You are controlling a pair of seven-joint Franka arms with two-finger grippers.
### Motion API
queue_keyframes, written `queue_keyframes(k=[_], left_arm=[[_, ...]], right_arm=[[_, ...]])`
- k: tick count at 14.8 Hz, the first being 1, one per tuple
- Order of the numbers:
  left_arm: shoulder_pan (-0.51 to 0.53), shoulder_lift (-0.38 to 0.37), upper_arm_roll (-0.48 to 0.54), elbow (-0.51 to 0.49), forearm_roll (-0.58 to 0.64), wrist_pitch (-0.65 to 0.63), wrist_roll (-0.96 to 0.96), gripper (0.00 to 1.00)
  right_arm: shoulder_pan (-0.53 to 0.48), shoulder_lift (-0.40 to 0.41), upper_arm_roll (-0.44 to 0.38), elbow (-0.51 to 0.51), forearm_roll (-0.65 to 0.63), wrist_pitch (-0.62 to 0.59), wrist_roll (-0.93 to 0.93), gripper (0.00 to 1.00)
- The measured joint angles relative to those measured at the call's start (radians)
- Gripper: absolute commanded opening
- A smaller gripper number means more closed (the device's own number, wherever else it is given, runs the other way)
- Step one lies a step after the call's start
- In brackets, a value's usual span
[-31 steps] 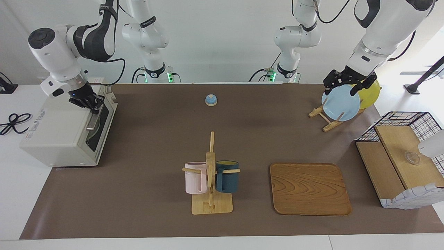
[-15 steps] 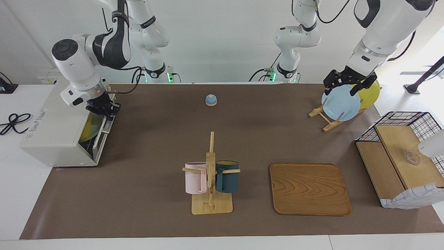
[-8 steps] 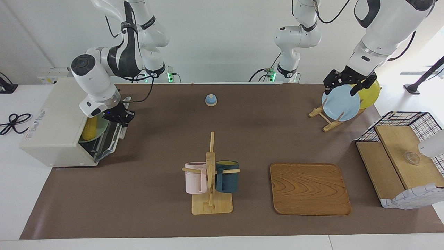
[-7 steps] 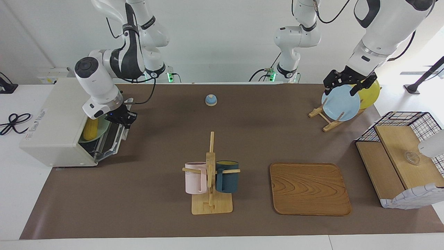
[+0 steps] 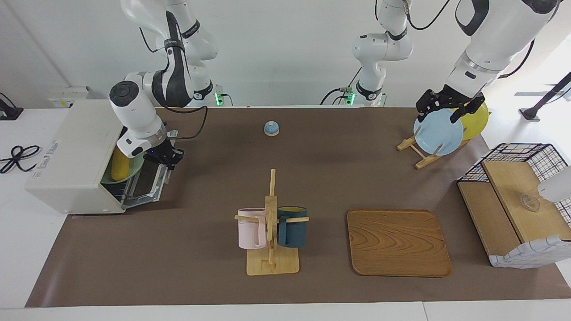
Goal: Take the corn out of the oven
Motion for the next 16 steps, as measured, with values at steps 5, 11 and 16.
queue_keyframes(k=[5, 11, 16], left_arm=[[0.000, 0.000, 0.001, -0.002, 0.000, 0.000, 0.000, 1.00], [0.000, 0.000, 0.001, -0.003, 0.000, 0.000, 0.000, 1.00], [0.000, 0.000, 0.001, -0.003, 0.000, 0.000, 0.000, 1.00]], right_arm=[[0.011, 0.016, 0.001, -0.027, 0.000, 0.053, 0.026, 0.00], [0.017, 0.020, 0.001, -0.065, 0.000, 0.117, 0.028, 0.00], [0.024, 0.040, -0.001, -0.082, -0.002, 0.141, 0.046, 0.00]])
